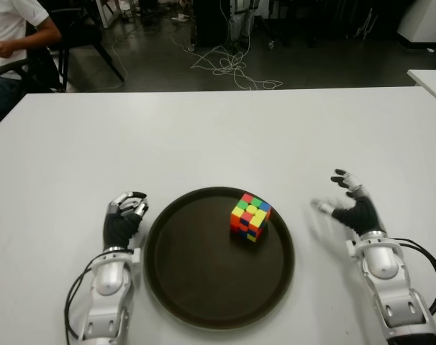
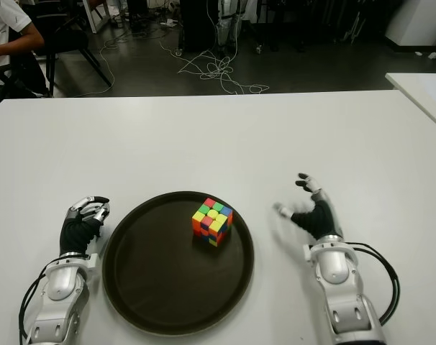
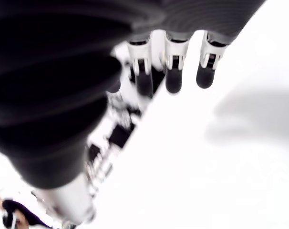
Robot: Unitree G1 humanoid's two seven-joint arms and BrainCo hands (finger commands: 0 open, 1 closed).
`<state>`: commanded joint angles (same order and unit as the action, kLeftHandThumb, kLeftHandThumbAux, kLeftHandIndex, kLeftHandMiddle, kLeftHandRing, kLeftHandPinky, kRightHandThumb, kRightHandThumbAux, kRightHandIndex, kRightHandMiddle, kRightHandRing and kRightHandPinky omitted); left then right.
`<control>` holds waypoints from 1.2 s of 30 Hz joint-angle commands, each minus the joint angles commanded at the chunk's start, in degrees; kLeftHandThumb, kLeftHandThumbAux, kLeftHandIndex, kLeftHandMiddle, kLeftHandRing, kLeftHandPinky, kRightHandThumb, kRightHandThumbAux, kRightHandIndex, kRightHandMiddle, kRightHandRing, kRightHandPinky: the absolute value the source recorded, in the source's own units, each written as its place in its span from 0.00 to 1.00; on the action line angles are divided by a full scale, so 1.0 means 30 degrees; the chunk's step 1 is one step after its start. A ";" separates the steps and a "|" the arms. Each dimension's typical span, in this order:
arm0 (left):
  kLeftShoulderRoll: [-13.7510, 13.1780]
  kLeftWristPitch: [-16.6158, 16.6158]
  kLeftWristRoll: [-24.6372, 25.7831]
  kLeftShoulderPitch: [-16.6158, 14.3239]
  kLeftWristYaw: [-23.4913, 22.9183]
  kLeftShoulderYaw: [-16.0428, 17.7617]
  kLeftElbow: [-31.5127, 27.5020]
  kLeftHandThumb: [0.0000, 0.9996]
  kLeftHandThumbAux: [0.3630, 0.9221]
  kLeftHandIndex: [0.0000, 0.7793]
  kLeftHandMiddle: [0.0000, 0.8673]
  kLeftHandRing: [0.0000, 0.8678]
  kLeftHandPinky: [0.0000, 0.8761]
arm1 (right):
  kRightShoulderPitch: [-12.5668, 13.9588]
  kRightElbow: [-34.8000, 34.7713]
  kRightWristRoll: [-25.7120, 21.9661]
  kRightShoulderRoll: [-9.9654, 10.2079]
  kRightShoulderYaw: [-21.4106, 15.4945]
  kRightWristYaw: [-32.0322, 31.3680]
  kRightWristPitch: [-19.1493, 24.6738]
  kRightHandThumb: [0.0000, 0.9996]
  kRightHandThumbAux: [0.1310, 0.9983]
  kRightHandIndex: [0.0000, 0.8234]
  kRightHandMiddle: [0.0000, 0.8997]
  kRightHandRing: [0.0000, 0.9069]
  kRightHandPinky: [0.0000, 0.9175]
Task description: Pick up the Rubik's Cube and put it in the plate
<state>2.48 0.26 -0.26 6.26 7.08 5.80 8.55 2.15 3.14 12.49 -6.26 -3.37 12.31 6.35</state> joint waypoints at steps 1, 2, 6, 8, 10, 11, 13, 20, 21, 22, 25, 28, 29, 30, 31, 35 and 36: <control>0.0017 0.0009 0.0027 -0.0015 0.0003 0.0026 0.0022 0.71 0.61 0.57 0.93 0.96 0.94 | -0.0163 0.0125 -0.0492 0.0263 -0.0302 0.0223 0.0024 0.65 0.70 0.52 0.75 0.76 0.78; 0.0027 0.0016 0.0044 -0.0024 0.0000 0.0045 0.0039 0.71 0.61 0.57 0.93 0.96 0.94 | -0.0272 0.0223 -0.0840 0.0408 -0.0487 0.0332 0.0020 0.66 0.69 0.52 0.80 0.80 0.81; 0.0034 -0.0006 0.0102 -0.0097 0.0006 0.0142 0.0129 0.71 0.61 0.57 0.93 0.96 0.93 | -0.0695 0.0839 -0.2505 0.1170 -0.1482 0.0350 -0.0665 0.69 0.69 0.53 0.88 0.88 0.88; 0.0047 -0.0054 0.0085 -0.0123 0.0098 0.0184 0.0136 0.71 0.61 0.57 0.93 0.96 0.93 | -0.0815 0.1157 -0.2966 0.1393 -0.1767 0.0303 -0.1182 0.69 0.69 0.53 0.89 0.89 0.89; 0.0047 -0.0105 0.0045 -0.0146 0.0223 0.0228 0.0142 0.71 0.61 0.57 0.93 0.95 0.93 | -0.0917 0.1570 -0.3377 0.1587 -0.2028 0.0270 -0.1887 0.69 0.69 0.53 0.90 0.90 0.89; 0.0025 -0.0136 -0.0018 -0.0164 0.0301 0.0235 0.0159 0.71 0.61 0.57 0.93 0.95 0.93 | -0.0903 0.1921 -0.3622 0.1726 -0.2175 0.0260 -0.2547 0.69 0.69 0.53 0.90 0.90 0.89; -0.0049 -0.0167 -0.0084 -0.0221 0.0383 0.0272 0.0255 0.71 0.61 0.57 0.93 0.95 0.93 | -0.0734 0.2572 -0.3935 0.2000 -0.2298 0.0227 -0.3905 0.69 0.69 0.53 0.90 0.90 0.89; -0.0139 -0.0186 -0.0030 -0.0334 0.0524 0.0423 0.0434 0.71 0.61 0.57 0.93 0.96 0.94 | -0.0453 0.4112 -0.4706 0.2513 -0.2417 -0.0364 -0.7154 0.70 0.69 0.53 0.90 0.90 0.89; -0.0149 -0.0173 -0.0034 -0.0341 0.0523 0.0436 0.0452 0.71 0.61 0.57 0.93 0.96 0.94 | -0.0420 0.4266 -0.4805 0.2515 -0.2425 -0.0485 -0.7385 0.70 0.69 0.53 0.90 0.90 0.89; -0.0173 -0.0141 -0.0039 -0.0340 0.0498 0.0445 0.0461 0.71 0.61 0.57 0.93 0.96 0.94 | -0.0379 0.4401 -0.4963 0.2516 -0.2428 -0.0701 -0.7594 0.70 0.69 0.53 0.90 0.90 0.89; -0.0300 -0.0021 -0.0081 -0.0326 0.0386 0.0446 0.0472 0.71 0.61 0.57 0.93 0.96 0.94 | -0.0204 0.4773 -0.5553 0.2588 -0.2435 -0.1478 -0.8292 0.70 0.69 0.53 0.90 0.90 0.88; -0.0404 0.0084 -0.0151 -0.0323 0.0338 0.0419 0.0511 0.71 0.61 0.57 0.94 0.96 0.94 | -0.0043 0.5140 -0.5954 0.2652 -0.2473 -0.2065 -0.8982 0.70 0.69 0.53 0.90 0.90 0.88; -0.0430 0.0109 -0.0197 -0.0323 0.0344 0.0402 0.0522 0.71 0.61 0.57 0.94 0.96 0.94 | 0.0027 0.5262 -0.6043 0.2660 -0.2473 -0.2252 -0.9178 0.70 0.69 0.53 0.90 0.90 0.88; -0.0445 0.0129 -0.0233 -0.0324 0.0346 0.0393 0.0532 0.71 0.61 0.57 0.94 0.96 0.94 | 0.0071 0.5368 -0.6108 0.2668 -0.2481 -0.2399 -0.9340 0.70 0.69 0.53 0.90 0.90 0.88; -0.0436 0.0137 -0.0291 -0.0310 0.0380 0.0374 0.0499 0.71 0.61 0.57 0.94 0.96 0.94 | 0.0112 0.5465 -0.6141 0.2644 -0.2476 -0.2536 -0.9445 0.70 0.69 0.53 0.90 0.90 0.88; -0.0453 0.0156 -0.0422 -0.0289 0.0386 0.0347 0.0500 0.71 0.61 0.57 0.94 0.96 0.94 | 0.0261 0.5689 -0.5743 0.2471 -0.2369 -0.2626 -0.9648 0.70 0.69 0.53 0.89 0.89 0.87; -0.0472 0.0168 -0.0431 -0.0280 0.0351 0.0349 0.0518 0.71 0.61 0.57 0.94 0.96 0.94 | 0.0301 0.5719 -0.5610 0.2449 -0.2342 -0.2587 -0.9693 0.70 0.69 0.53 0.89 0.89 0.87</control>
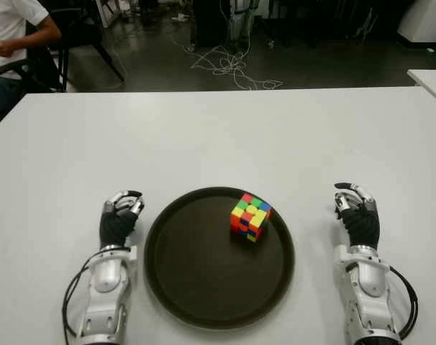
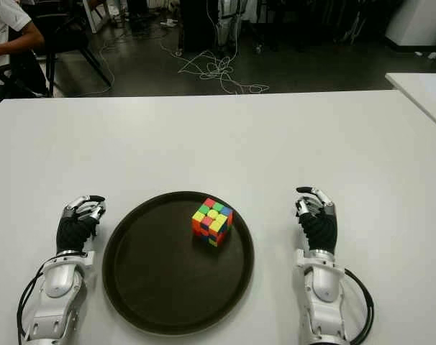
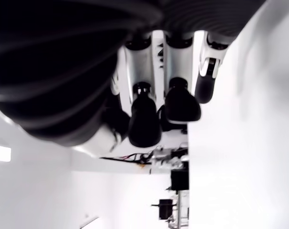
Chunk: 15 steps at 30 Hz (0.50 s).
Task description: Pick up the Rubik's Cube and put it in the plate
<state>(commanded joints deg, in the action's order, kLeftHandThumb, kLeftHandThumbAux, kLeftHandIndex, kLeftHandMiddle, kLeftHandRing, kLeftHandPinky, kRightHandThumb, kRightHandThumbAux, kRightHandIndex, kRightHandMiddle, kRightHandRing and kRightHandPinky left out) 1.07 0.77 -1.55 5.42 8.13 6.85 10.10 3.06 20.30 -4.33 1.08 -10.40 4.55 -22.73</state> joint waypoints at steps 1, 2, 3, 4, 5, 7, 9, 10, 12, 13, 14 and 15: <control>-0.0020 -0.0006 0.0002 0.0005 -0.0043 0.0000 0.0010 0.71 0.61 0.57 0.94 0.96 0.94 | 0.0034 0.0026 0.0181 -0.0031 0.0040 0.0086 -0.0023 0.70 0.69 0.53 0.89 0.89 0.87; -0.0032 -0.0012 0.0004 0.0006 -0.0070 -0.0001 0.0016 0.71 0.61 0.57 0.94 0.96 0.94 | 0.0055 0.0044 0.0302 -0.0054 0.0068 0.0147 -0.0037 0.70 0.69 0.53 0.89 0.89 0.86; -0.0059 -0.0014 0.0003 0.0001 -0.0099 0.0001 0.0048 0.71 0.61 0.57 0.94 0.96 0.94 | 0.0089 0.0053 0.0442 -0.0076 0.0101 0.0226 -0.0023 0.70 0.69 0.53 0.89 0.88 0.86; -0.0079 -0.0013 0.0002 -0.0004 -0.0119 0.0002 0.0072 0.71 0.61 0.57 0.94 0.96 0.94 | 0.0113 0.0058 0.0539 -0.0088 0.0122 0.0281 -0.0013 0.70 0.69 0.53 0.89 0.88 0.86; -0.0098 -0.0004 -0.0005 -0.0011 -0.0127 0.0003 0.0104 0.71 0.61 0.57 0.94 0.96 0.94 | 0.0128 0.0068 0.0591 -0.0087 0.0133 0.0306 -0.0002 0.70 0.69 0.53 0.89 0.88 0.86; -0.0104 0.0036 -0.0035 0.0001 -0.0108 -0.0015 0.0147 0.71 0.61 0.57 0.94 0.96 0.94 | 0.0170 0.0074 0.0630 -0.0092 0.0136 0.0314 0.0009 0.70 0.69 0.53 0.88 0.88 0.86; -0.0099 0.0085 -0.0062 0.0008 -0.0074 -0.0029 0.0184 0.71 0.61 0.57 0.94 0.96 0.94 | 0.0204 0.0068 0.0688 -0.0107 0.0147 0.0329 0.0036 0.70 0.69 0.53 0.88 0.88 0.85; -0.0094 0.0106 -0.0070 0.0009 -0.0061 -0.0032 0.0194 0.71 0.61 0.57 0.94 0.96 0.94 | 0.0215 0.0063 0.0723 -0.0114 0.0153 0.0340 0.0048 0.70 0.69 0.53 0.88 0.88 0.85; -0.0080 0.0170 -0.0080 0.0013 -0.0037 -0.0029 0.0224 0.71 0.61 0.57 0.94 0.97 0.94 | 0.0235 0.0062 0.0815 -0.0139 0.0185 0.0371 0.0066 0.70 0.69 0.53 0.88 0.87 0.85; -0.0075 0.0247 -0.0091 0.0013 -0.0016 -0.0022 0.0273 0.71 0.61 0.57 0.94 0.97 0.94 | 0.0260 0.0057 0.0899 -0.0165 0.0229 0.0386 0.0073 0.70 0.69 0.53 0.88 0.87 0.85; -0.0070 0.0303 -0.0100 0.0012 -0.0001 -0.0016 0.0309 0.71 0.61 0.57 0.94 0.97 0.94 | 0.0279 0.0054 0.0958 -0.0184 0.0263 0.0399 0.0078 0.70 0.69 0.53 0.88 0.87 0.85; -0.0056 0.0372 -0.0094 0.0013 0.0013 -0.0003 0.0352 0.71 0.61 0.57 0.94 0.97 0.94 | 0.0312 0.0037 0.1029 -0.0205 0.0315 0.0406 0.0061 0.70 0.69 0.53 0.88 0.87 0.85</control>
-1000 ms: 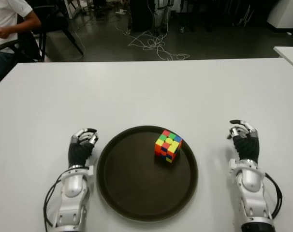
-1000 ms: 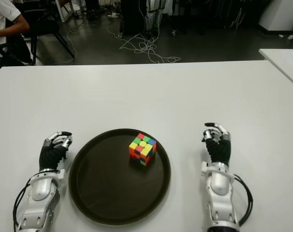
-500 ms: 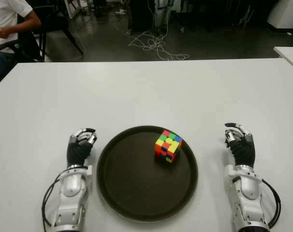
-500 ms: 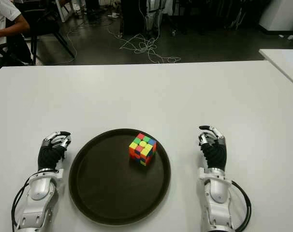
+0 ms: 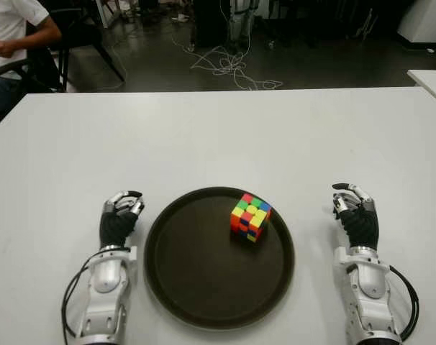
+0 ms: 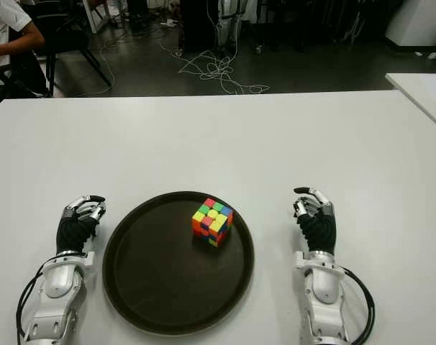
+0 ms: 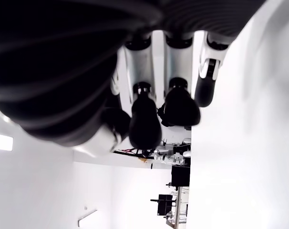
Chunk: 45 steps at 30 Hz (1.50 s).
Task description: Pick up the Rubik's Cube and put it in the plate
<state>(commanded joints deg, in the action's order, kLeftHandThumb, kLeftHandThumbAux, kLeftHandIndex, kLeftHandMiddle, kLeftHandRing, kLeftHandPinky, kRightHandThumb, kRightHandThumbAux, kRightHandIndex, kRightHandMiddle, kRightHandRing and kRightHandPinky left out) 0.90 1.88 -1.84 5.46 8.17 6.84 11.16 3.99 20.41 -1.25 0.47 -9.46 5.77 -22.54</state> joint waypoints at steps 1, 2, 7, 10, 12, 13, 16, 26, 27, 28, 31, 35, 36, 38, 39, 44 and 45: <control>0.0014 0.0045 0.0002 0.0004 0.0010 0.0005 0.0024 0.71 0.61 0.57 0.94 0.97 0.94 | 0.0024 -0.0015 0.0032 -0.0017 0.0033 0.0003 -0.0014 0.70 0.69 0.53 0.88 0.87 0.85; 0.0046 0.0054 0.0036 0.0011 0.0016 0.0020 0.0023 0.71 0.61 0.57 0.94 0.97 0.94 | 0.0065 -0.0054 0.0065 -0.0021 0.0077 0.0002 -0.0051 0.70 0.69 0.53 0.88 0.88 0.85; 0.0141 -0.0060 0.0158 0.0034 0.0010 0.0058 -0.0087 0.71 0.61 0.57 0.95 0.96 0.94 | 0.0163 -0.0161 0.0115 -0.0073 0.0231 -0.0099 -0.0149 0.70 0.69 0.53 0.89 0.88 0.85; 0.0157 -0.0231 0.0071 0.0040 0.0103 0.0041 -0.0168 0.71 0.61 0.57 0.94 0.96 0.93 | 0.0185 -0.0193 0.0138 -0.0106 0.0302 -0.0174 -0.0155 0.70 0.69 0.53 0.89 0.88 0.86; 0.0125 -0.0428 -0.0067 0.0048 0.0189 0.0006 -0.0230 0.71 0.61 0.57 0.94 0.96 0.93 | 0.0201 -0.0224 0.0066 -0.0083 0.0336 -0.0256 -0.0151 0.69 0.69 0.53 0.90 0.89 0.87; 0.0082 -0.0505 -0.0145 0.0040 0.0211 -0.0022 -0.0224 0.71 0.61 0.57 0.94 0.96 0.93 | 0.0213 -0.0256 -0.0037 -0.0074 0.0352 -0.0363 -0.0109 0.69 0.69 0.53 0.90 0.89 0.87; 0.0018 -0.0625 -0.0270 0.0021 0.0221 -0.0058 -0.0211 0.71 0.61 0.57 0.94 0.95 0.92 | 0.0240 -0.0328 -0.0200 -0.0076 0.0368 -0.0576 0.0007 0.70 0.69 0.53 0.90 0.90 0.88; -0.0097 -0.0650 -0.0666 0.0109 0.0205 -0.0159 -0.0151 0.71 0.61 0.57 0.93 0.95 0.91 | 0.0466 -0.0791 -0.0043 -0.0303 0.0555 -0.1107 0.1408 0.70 0.69 0.53 0.90 0.90 0.88; -0.0095 -0.0641 -0.0709 0.0105 0.0239 -0.0162 -0.0135 0.71 0.61 0.57 0.93 0.95 0.91 | 0.0486 -0.0869 0.0013 -0.0321 0.0578 -0.1107 0.1557 0.70 0.69 0.53 0.90 0.90 0.88; -0.0095 -0.0638 -0.0731 0.0103 0.0261 -0.0164 -0.0125 0.71 0.61 0.57 0.93 0.95 0.91 | 0.0501 -0.0926 0.0047 -0.0329 0.0591 -0.1109 0.1655 0.70 0.69 0.53 0.90 0.90 0.88; -0.0132 -0.0620 -0.0798 0.0098 0.0324 -0.0186 -0.0083 0.71 0.61 0.57 0.93 0.95 0.91 | 0.0563 -0.1082 0.0161 -0.0343 0.0648 -0.1090 0.1876 0.70 0.69 0.53 0.90 0.90 0.88; -0.0292 -0.0523 -0.0890 0.0073 0.0253 -0.0278 0.0057 0.71 0.61 0.57 0.93 0.95 0.91 | 0.0616 -0.1291 0.0271 -0.0337 0.0677 -0.1016 0.2126 0.70 0.69 0.53 0.90 0.90 0.89; -0.0370 -0.0471 -0.0919 0.0062 0.0195 -0.0313 0.0127 0.71 0.61 0.57 0.93 0.95 0.91 | 0.0636 -0.1371 0.0312 -0.0324 0.0682 -0.0973 0.2196 0.70 0.69 0.53 0.90 0.90 0.89; -0.0497 -0.0429 -0.0890 0.0054 0.0009 -0.0383 0.0168 0.71 0.61 0.57 0.93 0.95 0.91 | 0.0658 -0.1548 0.0364 -0.0257 0.0681 -0.0865 0.2338 0.70 0.69 0.53 0.90 0.90 0.89; -0.0521 -0.0428 -0.0869 0.0054 -0.0025 -0.0402 0.0165 0.71 0.61 0.57 0.93 0.95 0.91 | 0.0662 -0.1592 0.0374 -0.0239 0.0678 -0.0844 0.2381 0.70 0.69 0.53 0.90 0.90 0.89; -0.0656 -0.0320 -0.0697 0.0004 -0.0225 -0.0428 0.0301 0.71 0.61 0.57 0.94 0.95 0.92 | 0.0673 -0.1817 0.0363 -0.0163 0.0716 -0.0757 0.2664 0.70 0.68 0.53 0.90 0.90 0.89; -0.0672 -0.0298 -0.0650 0.0007 -0.0281 -0.0422 0.0309 0.71 0.61 0.57 0.94 0.95 0.91 | 0.0691 -0.1926 0.0342 -0.0128 0.0727 -0.0740 0.2735 0.70 0.68 0.53 0.90 0.90 0.89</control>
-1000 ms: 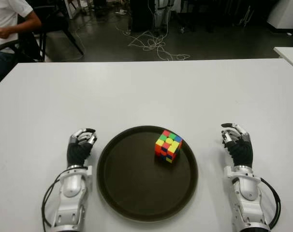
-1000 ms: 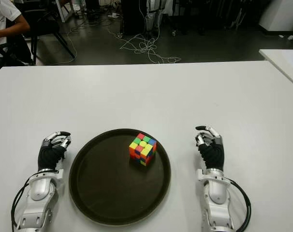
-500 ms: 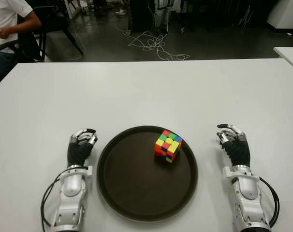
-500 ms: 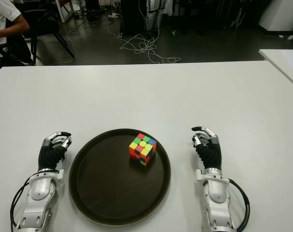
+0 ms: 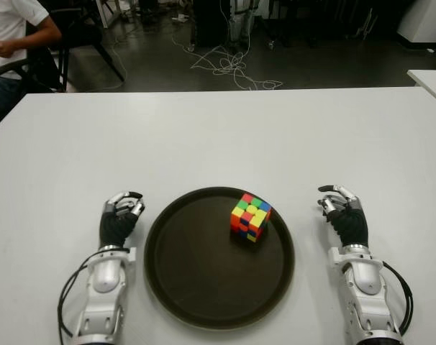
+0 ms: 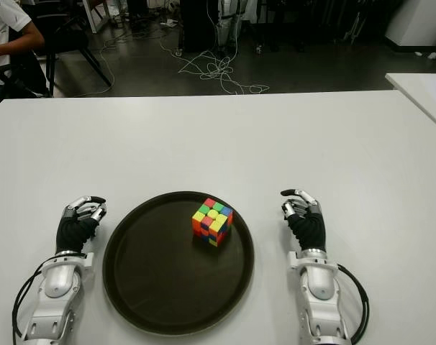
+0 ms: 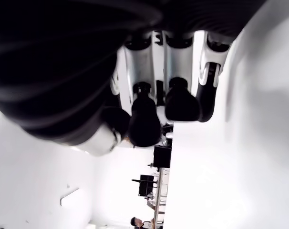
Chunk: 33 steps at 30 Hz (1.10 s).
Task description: Pick up the Rubik's Cube and put it in the plate
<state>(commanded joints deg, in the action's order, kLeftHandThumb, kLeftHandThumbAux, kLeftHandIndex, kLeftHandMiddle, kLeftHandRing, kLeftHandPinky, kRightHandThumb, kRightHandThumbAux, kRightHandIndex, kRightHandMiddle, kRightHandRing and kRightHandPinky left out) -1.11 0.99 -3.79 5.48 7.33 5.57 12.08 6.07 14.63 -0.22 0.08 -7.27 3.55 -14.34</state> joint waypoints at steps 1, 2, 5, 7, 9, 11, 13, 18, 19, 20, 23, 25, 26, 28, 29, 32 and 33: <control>-0.0009 0.0018 0.0032 0.0004 -0.0038 0.0004 0.0004 0.71 0.61 0.57 0.94 0.95 0.91 | 0.0015 -0.0079 -0.0017 0.0021 0.0009 0.0012 0.0053 0.70 0.68 0.53 0.90 0.90 0.88; -0.0022 0.0019 0.0052 0.0012 -0.0073 0.0009 -0.0007 0.71 0.61 0.57 0.94 0.95 0.91 | 0.0027 -0.0135 -0.0041 0.0032 0.0011 0.0019 0.0096 0.70 0.68 0.53 0.90 0.90 0.88; -0.0040 -0.0036 0.0106 0.0020 -0.0153 0.0019 -0.0045 0.71 0.61 0.57 0.94 0.95 0.92 | 0.0056 -0.0267 -0.0058 0.0053 0.0019 0.0071 0.0233 0.70 0.68 0.53 0.90 0.90 0.88; -0.0028 -0.0144 0.0145 0.0046 -0.0180 0.0037 -0.0117 0.71 0.61 0.57 0.94 0.95 0.92 | 0.0087 -0.0380 -0.0051 0.0092 0.0027 0.0150 0.0383 0.70 0.68 0.53 0.90 0.90 0.88; 0.0013 -0.0297 0.0165 0.0053 -0.0147 0.0062 -0.0191 0.71 0.61 0.57 0.94 0.95 0.92 | 0.0104 -0.0506 -0.0060 0.0139 0.0032 0.0244 0.0547 0.70 0.68 0.53 0.90 0.90 0.88; 0.0090 -0.0441 0.0183 0.0027 -0.0051 0.0105 -0.0224 0.71 0.61 0.57 0.94 0.95 0.92 | 0.0110 -0.0601 -0.0068 0.0170 0.0043 0.0315 0.0700 0.70 0.68 0.53 0.90 0.90 0.88; 0.0142 -0.0489 0.0198 0.0009 0.0008 0.0135 -0.0220 0.71 0.61 0.57 0.94 0.95 0.92 | 0.0122 -0.0660 -0.0079 0.0180 0.0060 0.0352 0.0799 0.70 0.68 0.53 0.90 0.90 0.88; 0.0198 -0.0345 0.0287 -0.0042 0.0028 0.0205 -0.0098 0.71 0.61 0.57 0.93 0.95 0.92 | 0.0097 -0.0636 -0.0059 0.0203 0.0127 0.0404 0.0840 0.70 0.69 0.53 0.90 0.90 0.88; 0.0203 -0.0324 0.0294 -0.0049 0.0034 0.0215 -0.0085 0.71 0.61 0.57 0.93 0.95 0.92 | 0.0084 -0.0609 -0.0028 0.0207 0.0140 0.0436 0.0823 0.70 0.69 0.53 0.90 0.90 0.88; 0.0206 -0.0305 0.0281 -0.0054 0.0053 0.0219 -0.0073 0.71 0.61 0.57 0.93 0.95 0.91 | 0.0067 -0.0566 0.0005 0.0210 0.0153 0.0474 0.0780 0.70 0.69 0.53 0.90 0.90 0.88; 0.0221 -0.0269 0.0232 -0.0062 0.0124 0.0216 -0.0053 0.71 0.61 0.57 0.93 0.95 0.91 | 0.0027 -0.0440 0.0064 0.0188 0.0195 0.0548 0.0683 0.70 0.69 0.53 0.90 0.90 0.88; 0.0219 -0.0236 0.0200 -0.0084 0.0163 0.0210 -0.0016 0.71 0.61 0.57 0.93 0.95 0.91 | 0.0003 -0.0357 0.0121 0.0147 0.0237 0.0568 0.0638 0.70 0.69 0.53 0.90 0.90 0.88; 0.0200 -0.0211 0.0187 -0.0104 0.0165 0.0203 0.0024 0.71 0.61 0.57 0.93 0.95 0.91 | -0.0006 -0.0329 0.0163 0.0114 0.0264 0.0565 0.0621 0.70 0.69 0.53 0.90 0.90 0.88; 0.0156 -0.0163 0.0171 -0.0155 0.0158 0.0197 0.0116 0.71 0.61 0.57 0.93 0.95 0.91 | -0.0030 -0.0284 0.0249 0.0053 0.0321 0.0562 0.0594 0.70 0.69 0.53 0.90 0.90 0.88; 0.0140 -0.0139 0.0163 -0.0175 0.0155 0.0194 0.0155 0.71 0.61 0.57 0.93 0.95 0.91 | -0.0037 -0.0271 0.0284 0.0024 0.0346 0.0560 0.0582 0.70 0.69 0.53 0.90 0.90 0.88; 0.0084 0.0060 0.0089 -0.0262 0.0187 0.0176 0.0365 0.71 0.61 0.57 0.93 0.94 0.91 | -0.0045 -0.0269 0.0478 -0.0103 0.0459 0.0533 0.0579 0.70 0.69 0.53 0.90 0.90 0.88; 0.0057 0.0167 0.0089 -0.0290 0.0169 0.0172 0.0463 0.71 0.61 0.57 0.93 0.94 0.91 | -0.0064 -0.0251 0.0528 -0.0128 0.0479 0.0531 0.0617 0.70 0.69 0.53 0.90 0.90 0.87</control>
<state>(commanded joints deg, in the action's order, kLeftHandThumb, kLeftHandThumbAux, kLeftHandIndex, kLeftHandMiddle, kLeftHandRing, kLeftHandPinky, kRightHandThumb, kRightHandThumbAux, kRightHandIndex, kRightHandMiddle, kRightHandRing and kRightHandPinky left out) -0.94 1.49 -3.52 4.61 7.84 6.09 13.47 5.88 13.87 1.36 -0.30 -5.84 5.15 -12.49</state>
